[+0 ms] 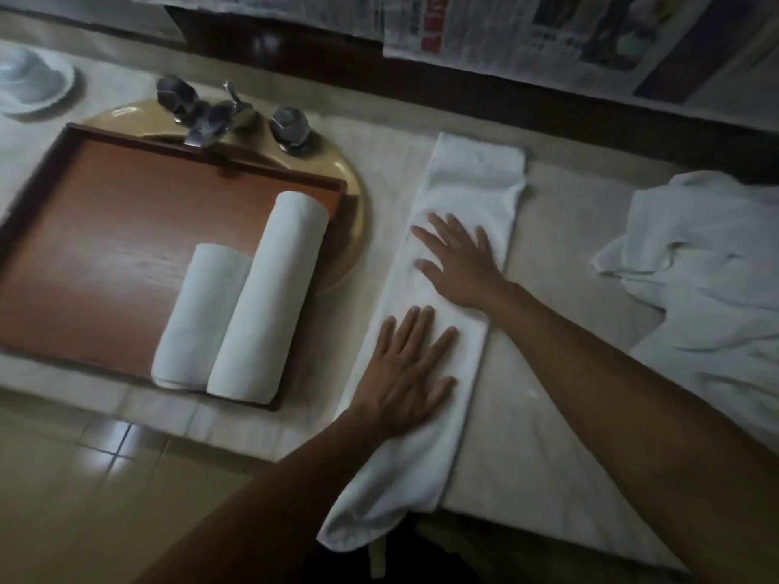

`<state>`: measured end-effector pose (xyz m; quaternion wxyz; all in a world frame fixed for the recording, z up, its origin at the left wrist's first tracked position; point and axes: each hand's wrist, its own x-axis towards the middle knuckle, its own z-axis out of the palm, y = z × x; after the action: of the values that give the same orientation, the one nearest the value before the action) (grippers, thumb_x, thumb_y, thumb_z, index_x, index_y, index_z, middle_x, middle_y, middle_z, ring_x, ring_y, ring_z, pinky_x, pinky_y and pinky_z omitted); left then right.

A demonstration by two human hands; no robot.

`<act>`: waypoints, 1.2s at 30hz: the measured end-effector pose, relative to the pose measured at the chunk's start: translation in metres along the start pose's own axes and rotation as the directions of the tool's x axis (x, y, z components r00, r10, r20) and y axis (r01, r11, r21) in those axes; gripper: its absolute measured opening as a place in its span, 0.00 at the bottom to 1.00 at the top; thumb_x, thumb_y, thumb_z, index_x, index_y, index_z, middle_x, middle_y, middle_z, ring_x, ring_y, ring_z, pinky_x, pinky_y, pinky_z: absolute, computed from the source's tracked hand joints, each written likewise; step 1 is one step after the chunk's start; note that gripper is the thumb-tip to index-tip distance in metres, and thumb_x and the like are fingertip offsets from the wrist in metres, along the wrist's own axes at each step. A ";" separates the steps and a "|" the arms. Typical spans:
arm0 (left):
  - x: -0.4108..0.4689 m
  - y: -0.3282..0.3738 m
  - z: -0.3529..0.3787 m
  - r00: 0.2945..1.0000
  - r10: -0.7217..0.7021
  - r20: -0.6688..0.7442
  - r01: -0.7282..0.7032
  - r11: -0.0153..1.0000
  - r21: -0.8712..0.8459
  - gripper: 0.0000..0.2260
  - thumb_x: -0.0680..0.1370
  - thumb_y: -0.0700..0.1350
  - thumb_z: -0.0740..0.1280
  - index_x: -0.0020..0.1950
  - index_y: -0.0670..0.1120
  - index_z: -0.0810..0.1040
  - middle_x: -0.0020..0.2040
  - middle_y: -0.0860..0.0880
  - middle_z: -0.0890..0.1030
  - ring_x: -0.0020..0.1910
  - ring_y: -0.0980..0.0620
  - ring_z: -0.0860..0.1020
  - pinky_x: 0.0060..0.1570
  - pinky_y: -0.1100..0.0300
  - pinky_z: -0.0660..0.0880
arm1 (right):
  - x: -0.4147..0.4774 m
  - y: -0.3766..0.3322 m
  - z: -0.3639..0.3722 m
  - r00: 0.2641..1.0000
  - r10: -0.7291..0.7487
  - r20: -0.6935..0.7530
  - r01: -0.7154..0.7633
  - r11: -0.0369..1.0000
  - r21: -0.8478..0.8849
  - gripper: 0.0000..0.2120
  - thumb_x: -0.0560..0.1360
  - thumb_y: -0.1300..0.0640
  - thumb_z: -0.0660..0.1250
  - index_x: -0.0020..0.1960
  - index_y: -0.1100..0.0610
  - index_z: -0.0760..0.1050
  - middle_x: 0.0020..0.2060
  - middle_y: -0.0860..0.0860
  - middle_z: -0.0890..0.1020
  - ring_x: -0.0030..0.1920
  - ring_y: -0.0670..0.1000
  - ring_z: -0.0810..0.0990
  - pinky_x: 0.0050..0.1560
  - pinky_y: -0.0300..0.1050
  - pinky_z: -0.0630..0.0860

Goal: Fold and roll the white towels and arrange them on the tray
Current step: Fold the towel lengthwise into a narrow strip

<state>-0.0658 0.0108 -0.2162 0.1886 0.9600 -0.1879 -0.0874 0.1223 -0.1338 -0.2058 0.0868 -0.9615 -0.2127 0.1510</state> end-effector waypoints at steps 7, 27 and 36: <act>0.005 -0.003 -0.003 0.999 0.001 0.042 -0.001 1.000 -0.018 0.34 0.83 0.68 0.52 0.84 0.60 0.42 0.84 0.47 0.37 0.82 0.47 0.34 0.79 0.40 0.37 | 0.080 0.034 -0.025 0.981 0.155 -0.115 -0.157 0.988 -0.006 0.29 0.82 0.33 0.43 0.82 0.39 0.50 0.84 0.45 0.48 0.83 0.52 0.44 0.78 0.68 0.44; 0.007 -0.003 -0.006 0.987 0.106 0.120 -0.113 0.992 0.051 0.32 0.84 0.65 0.52 0.85 0.56 0.49 0.85 0.49 0.40 0.83 0.47 0.36 0.80 0.40 0.40 | 0.074 0.072 -0.032 0.969 0.108 -0.222 -0.144 0.978 -0.152 0.31 0.84 0.35 0.48 0.83 0.46 0.54 0.84 0.53 0.49 0.83 0.59 0.46 0.79 0.68 0.44; 0.004 -0.008 0.001 0.990 0.140 0.000 -0.140 0.989 0.047 0.34 0.82 0.67 0.58 0.84 0.54 0.55 0.85 0.46 0.48 0.84 0.44 0.46 0.79 0.36 0.50 | -0.021 -0.002 0.014 0.990 -0.094 -0.101 0.096 0.995 0.013 0.25 0.83 0.36 0.55 0.79 0.38 0.63 0.83 0.47 0.56 0.83 0.53 0.50 0.78 0.64 0.45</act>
<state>-0.0599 0.0154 -0.2205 0.1720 0.9486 -0.2566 -0.0681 0.0985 -0.1401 -0.2130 0.1128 -0.9558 -0.2522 0.1001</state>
